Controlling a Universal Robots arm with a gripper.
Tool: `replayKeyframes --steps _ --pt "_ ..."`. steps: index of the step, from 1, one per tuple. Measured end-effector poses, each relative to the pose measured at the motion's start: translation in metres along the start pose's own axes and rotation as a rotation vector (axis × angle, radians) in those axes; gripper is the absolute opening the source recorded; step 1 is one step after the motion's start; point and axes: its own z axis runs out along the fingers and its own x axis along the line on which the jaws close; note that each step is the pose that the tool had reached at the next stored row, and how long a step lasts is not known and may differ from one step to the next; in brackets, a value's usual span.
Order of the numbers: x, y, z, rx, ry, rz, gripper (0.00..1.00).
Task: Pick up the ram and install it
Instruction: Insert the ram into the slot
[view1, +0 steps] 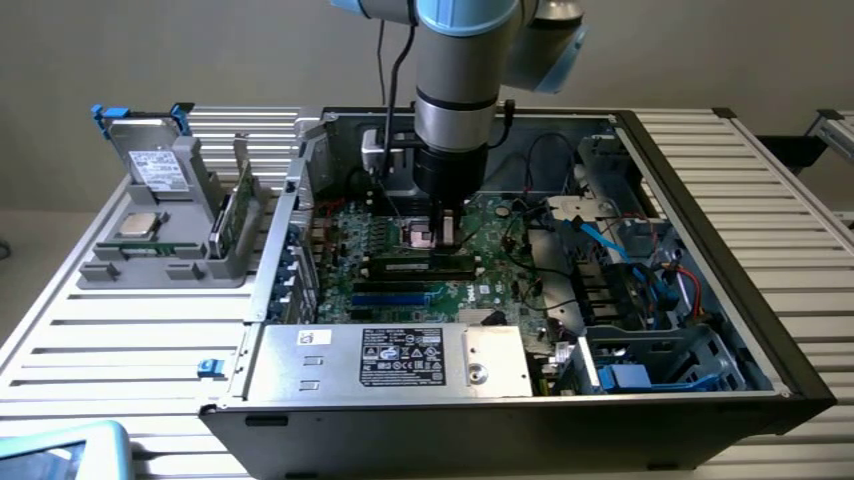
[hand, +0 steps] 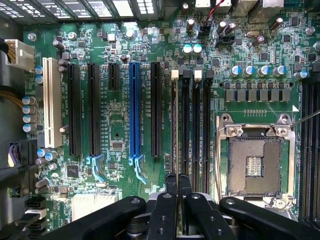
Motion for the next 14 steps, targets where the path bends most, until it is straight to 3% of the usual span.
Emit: replayKeyframes --steps 14 --pt "0.0002 -0.0001 0.0030 0.0001 0.0000 0.000 0.13"
